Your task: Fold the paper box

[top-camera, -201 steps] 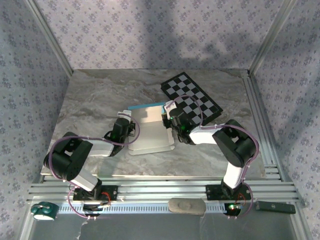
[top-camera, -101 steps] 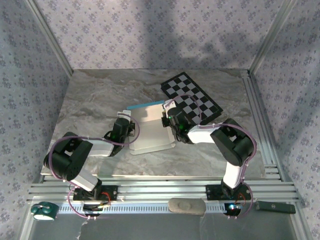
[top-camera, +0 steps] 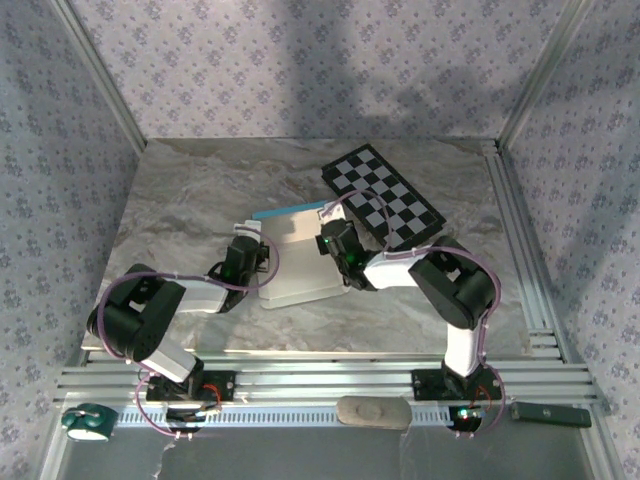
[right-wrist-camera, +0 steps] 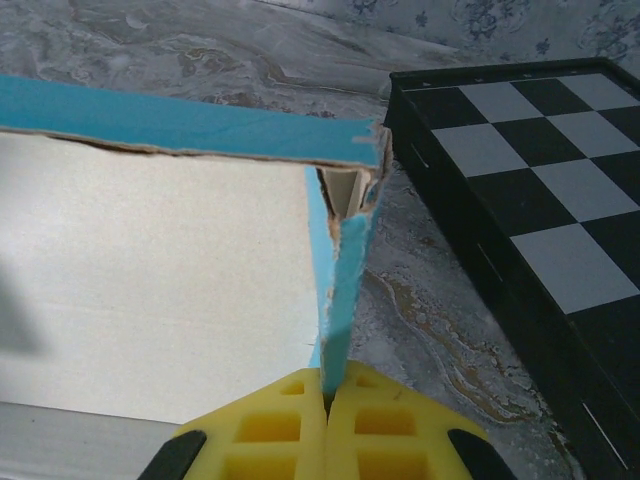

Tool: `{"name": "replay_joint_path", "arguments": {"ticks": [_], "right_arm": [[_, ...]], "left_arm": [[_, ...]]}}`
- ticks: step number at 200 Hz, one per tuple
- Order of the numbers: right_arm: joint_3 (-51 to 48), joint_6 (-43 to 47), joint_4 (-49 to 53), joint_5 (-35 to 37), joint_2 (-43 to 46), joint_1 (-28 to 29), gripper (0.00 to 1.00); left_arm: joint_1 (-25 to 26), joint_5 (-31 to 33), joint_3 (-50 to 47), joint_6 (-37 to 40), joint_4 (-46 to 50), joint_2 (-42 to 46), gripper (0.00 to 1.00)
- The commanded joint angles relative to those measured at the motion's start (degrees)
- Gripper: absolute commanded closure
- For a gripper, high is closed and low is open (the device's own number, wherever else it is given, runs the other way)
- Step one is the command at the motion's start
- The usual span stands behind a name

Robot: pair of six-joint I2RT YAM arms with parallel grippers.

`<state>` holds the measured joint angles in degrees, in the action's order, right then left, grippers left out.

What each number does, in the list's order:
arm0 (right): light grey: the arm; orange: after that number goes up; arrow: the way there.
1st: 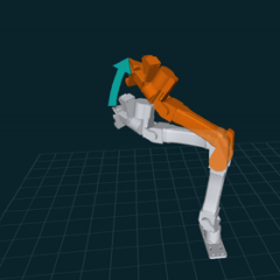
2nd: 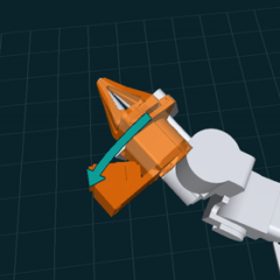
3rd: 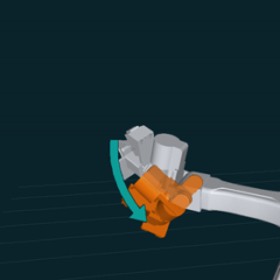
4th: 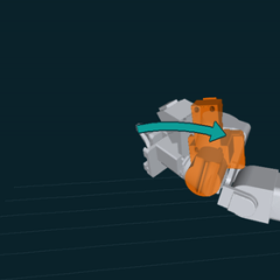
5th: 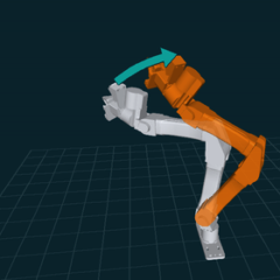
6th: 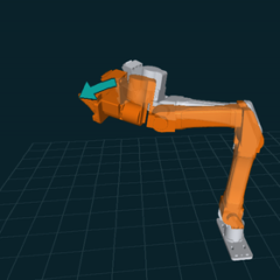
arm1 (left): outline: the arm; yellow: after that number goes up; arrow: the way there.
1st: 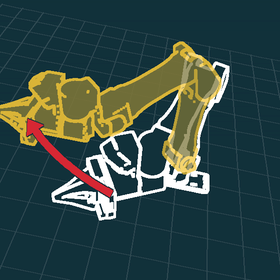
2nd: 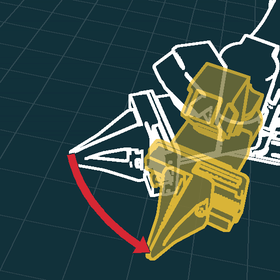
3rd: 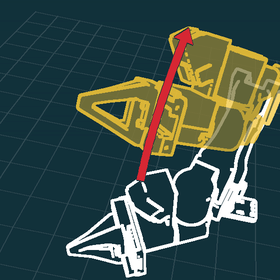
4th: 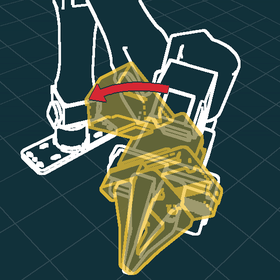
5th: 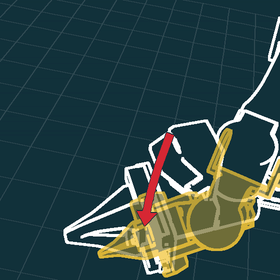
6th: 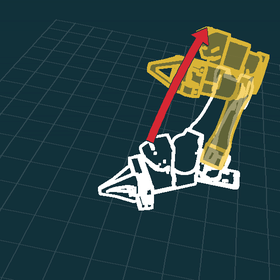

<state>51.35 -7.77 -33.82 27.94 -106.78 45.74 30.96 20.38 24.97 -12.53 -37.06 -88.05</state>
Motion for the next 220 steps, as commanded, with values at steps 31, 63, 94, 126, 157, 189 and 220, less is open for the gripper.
{"name": "replay_joint_path", "arguments": {"ticks": [31,63,94,126,157,189,220], "right_arm": [[-1.2,0.6,-3.5,-6.8,0.8,-1.5,1.00],[-0.7,1.7,-1.5,-14.3,2.0,-4.0,1.00],[-0.6,1.2,-1.2,-16.2,2.3,-5.3,0.98],[-0.9,1.1,-1.7,-16.2,2.3,-5.7,0.96],[-0.8,1.1,-1.9,-16.3,2.2,-6.2,0.93],[-0.6,1.1,-1.5,-17.0,2.4,-6.8,0.88],[-0.1,1.3,-1.1,-17.4,2.3,-7.0,0.86]], "left_arm": [[0.6,-2.3,0.9,0.6,0.9,0.9,1.00],[0.5,-2.5,0.6,0.9,0.5,1.0,1.00],[0.5,-2.7,0.5,1.1,0.5,1.2,1.00],[0.4,-2.5,0.6,1.3,1.0,1.6,1.00],[0.4,-2.4,0.6,1.1,1.0,1.6,1.00],[0.4,-2.5,0.7,1.1,1.0,1.5,1.00],[0.5,-2.5,0.6,1.2,1.0,1.5,1.00]]}}
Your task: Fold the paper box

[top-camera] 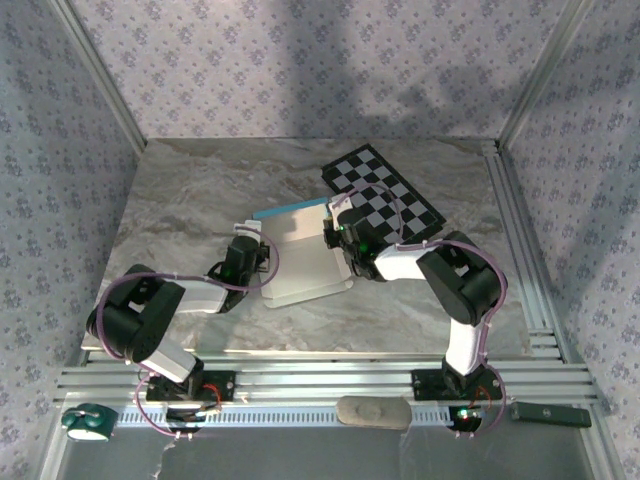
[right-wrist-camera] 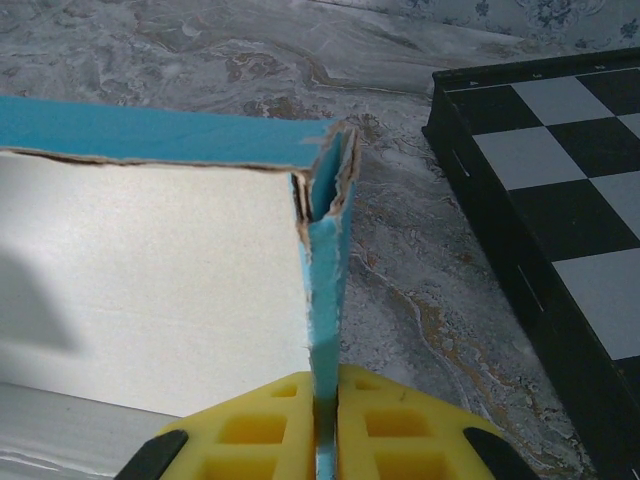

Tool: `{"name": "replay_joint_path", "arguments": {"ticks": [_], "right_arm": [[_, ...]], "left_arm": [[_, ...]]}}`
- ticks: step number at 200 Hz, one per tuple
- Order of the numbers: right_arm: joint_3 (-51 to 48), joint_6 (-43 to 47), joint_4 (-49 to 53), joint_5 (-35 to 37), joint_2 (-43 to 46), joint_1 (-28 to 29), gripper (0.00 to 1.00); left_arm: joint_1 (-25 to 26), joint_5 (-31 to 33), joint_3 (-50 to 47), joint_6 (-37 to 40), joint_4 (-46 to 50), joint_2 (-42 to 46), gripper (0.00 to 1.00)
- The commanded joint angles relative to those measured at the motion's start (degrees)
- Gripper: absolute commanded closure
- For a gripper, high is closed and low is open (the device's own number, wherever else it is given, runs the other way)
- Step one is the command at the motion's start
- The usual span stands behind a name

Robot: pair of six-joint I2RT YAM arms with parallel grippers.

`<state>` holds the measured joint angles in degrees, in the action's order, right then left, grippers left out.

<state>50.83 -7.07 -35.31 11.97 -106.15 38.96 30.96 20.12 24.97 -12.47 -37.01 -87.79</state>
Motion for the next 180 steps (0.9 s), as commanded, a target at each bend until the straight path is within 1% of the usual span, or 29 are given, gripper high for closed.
{"name": "replay_joint_path", "arguments": {"ticks": [1,63,88,107,151,180], "right_arm": [[0.5,0.6,0.5,-1.4,1.6,-0.2,0.86],[2.2,0.9,1.5,-1.1,0.8,-0.3,0.84],[3.0,0.6,1.8,0.1,0.1,0.0,0.89],[3.6,0.7,1.6,2.1,-0.3,0.8,1.00],[3.9,1.2,0.6,9.6,-1.6,3.8,1.00],[3.5,1.5,0.1,8.7,-1.7,3.9,1.00]], "left_arm": [[0.4,-2.2,0.6,1.1,1.0,1.3,1.00],[0.5,-2.3,0.6,1.1,1.1,1.5,1.00],[0.4,-2.4,0.7,1.0,1.1,1.3,1.00],[0.5,-2.2,0.8,0.8,1.2,1.2,1.00],[0.5,-1.9,1.2,0.3,1.9,1.1,1.00],[0.5,-1.9,1.4,0.5,2.2,1.2,1.00]]}}
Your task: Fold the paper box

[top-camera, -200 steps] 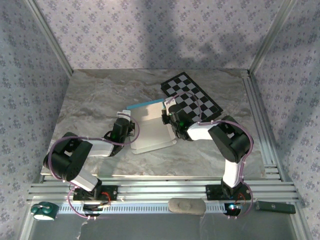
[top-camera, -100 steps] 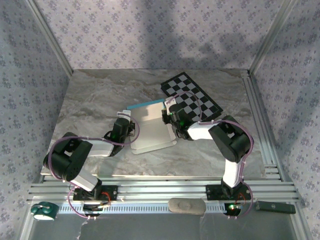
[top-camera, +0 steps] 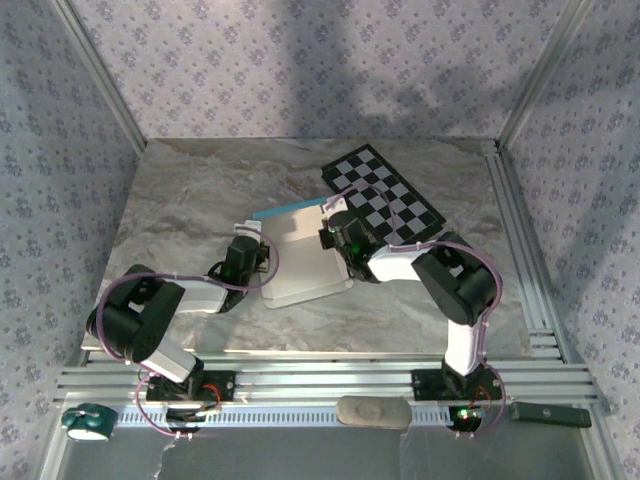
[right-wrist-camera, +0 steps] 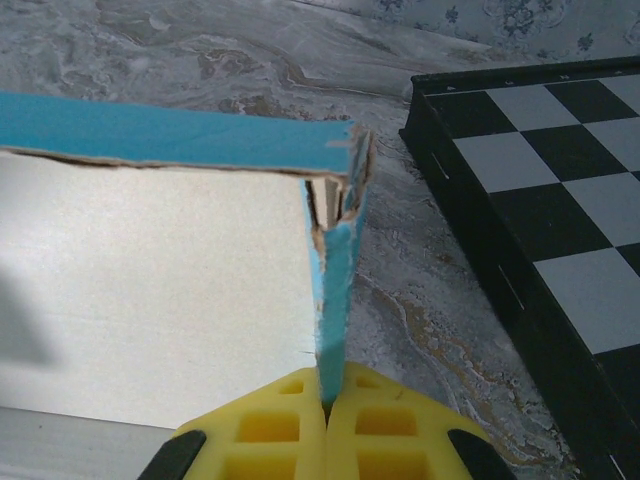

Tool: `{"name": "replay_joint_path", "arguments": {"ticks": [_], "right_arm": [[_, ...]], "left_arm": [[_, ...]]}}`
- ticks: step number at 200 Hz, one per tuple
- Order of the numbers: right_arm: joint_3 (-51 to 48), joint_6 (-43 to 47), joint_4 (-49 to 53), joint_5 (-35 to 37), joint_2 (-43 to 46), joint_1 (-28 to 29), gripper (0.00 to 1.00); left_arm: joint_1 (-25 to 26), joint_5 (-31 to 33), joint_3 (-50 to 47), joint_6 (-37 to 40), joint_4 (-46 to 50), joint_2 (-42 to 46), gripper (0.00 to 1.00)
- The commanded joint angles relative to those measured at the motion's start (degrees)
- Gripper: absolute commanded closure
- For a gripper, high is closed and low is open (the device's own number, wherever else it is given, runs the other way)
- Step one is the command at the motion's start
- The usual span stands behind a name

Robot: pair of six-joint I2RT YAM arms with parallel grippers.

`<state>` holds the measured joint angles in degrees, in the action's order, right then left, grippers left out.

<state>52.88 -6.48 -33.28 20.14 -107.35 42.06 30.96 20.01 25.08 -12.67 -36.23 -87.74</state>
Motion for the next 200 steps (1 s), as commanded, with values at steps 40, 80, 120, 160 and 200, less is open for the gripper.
{"name": "replay_joint_path", "arguments": {"ticks": [40,80,120,160,200], "right_arm": [[1.0,0.3,-0.2,-2.4,2.4,-1.3,0.89],[1.4,1.5,1.4,-4.1,3.7,-1.9,0.86],[1.4,1.6,1.8,-4.6,4.5,-2.1,0.80],[1.4,1.9,2.2,-5.1,5.1,-2.5,0.83],[1.9,1.7,3.3,-5.2,4.5,-2.7,0.87]], "left_arm": [[0.5,-1.1,1.3,0.9,1.5,0.8,1.00],[0.5,0.1,1.9,0.5,2.2,0.4,1.00],[0.8,1.6,2.4,0.2,3.3,-0.1,1.00],[0.9,2.3,2.6,-0.1,3.6,-0.1,1.00],[1.1,2.4,2.8,-0.2,4.0,0.1,1.00]]}}
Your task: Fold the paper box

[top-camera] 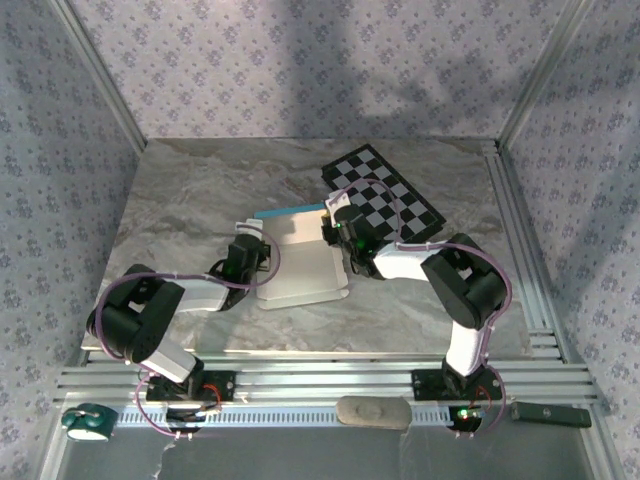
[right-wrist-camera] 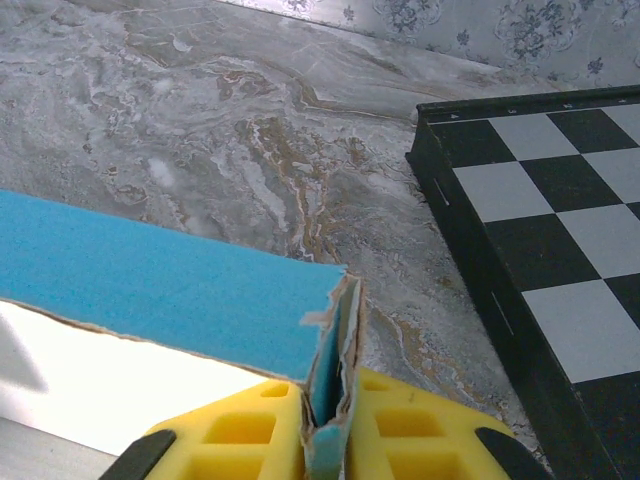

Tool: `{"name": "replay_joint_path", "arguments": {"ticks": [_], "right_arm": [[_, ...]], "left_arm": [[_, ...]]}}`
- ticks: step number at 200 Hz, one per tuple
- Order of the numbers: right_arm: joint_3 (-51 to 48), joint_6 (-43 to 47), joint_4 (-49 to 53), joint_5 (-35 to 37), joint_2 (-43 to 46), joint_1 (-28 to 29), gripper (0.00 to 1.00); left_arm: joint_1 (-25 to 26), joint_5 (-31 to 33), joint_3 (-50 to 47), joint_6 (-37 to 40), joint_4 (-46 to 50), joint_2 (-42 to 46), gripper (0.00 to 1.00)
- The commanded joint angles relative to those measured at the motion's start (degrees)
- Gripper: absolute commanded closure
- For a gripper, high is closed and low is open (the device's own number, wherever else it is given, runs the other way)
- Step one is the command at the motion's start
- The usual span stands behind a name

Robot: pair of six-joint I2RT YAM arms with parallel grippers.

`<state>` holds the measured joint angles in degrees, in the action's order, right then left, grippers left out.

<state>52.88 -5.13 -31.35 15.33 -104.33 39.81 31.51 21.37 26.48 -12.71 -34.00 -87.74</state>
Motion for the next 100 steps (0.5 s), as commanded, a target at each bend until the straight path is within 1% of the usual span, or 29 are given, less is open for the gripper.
{"name": "replay_joint_path", "arguments": {"ticks": [1,24,39,88,100], "right_arm": [[1.9,0.3,1.3,-0.4,1.5,-0.4,0.87],[2.5,-0.1,1.2,0.9,0.3,0.0,0.93],[2.9,-0.2,0.8,1.7,-0.3,0.5,1.00],[5.4,-2.2,2.0,6.8,-2.0,2.3,1.00],[5.7,-2.4,2.1,6.9,-2.3,2.8,1.00]], "left_arm": [[0.5,1.1,1.4,-0.1,1.8,0.1,1.00],[0.7,1.2,1.5,-0.1,1.9,0.4,1.00],[0.8,1.3,1.6,-0.1,2.2,0.5,1.00],[1.0,1.3,1.6,-0.3,2.4,0.8,1.00],[1.1,1.3,1.6,-0.5,2.4,0.9,1.00]]}}
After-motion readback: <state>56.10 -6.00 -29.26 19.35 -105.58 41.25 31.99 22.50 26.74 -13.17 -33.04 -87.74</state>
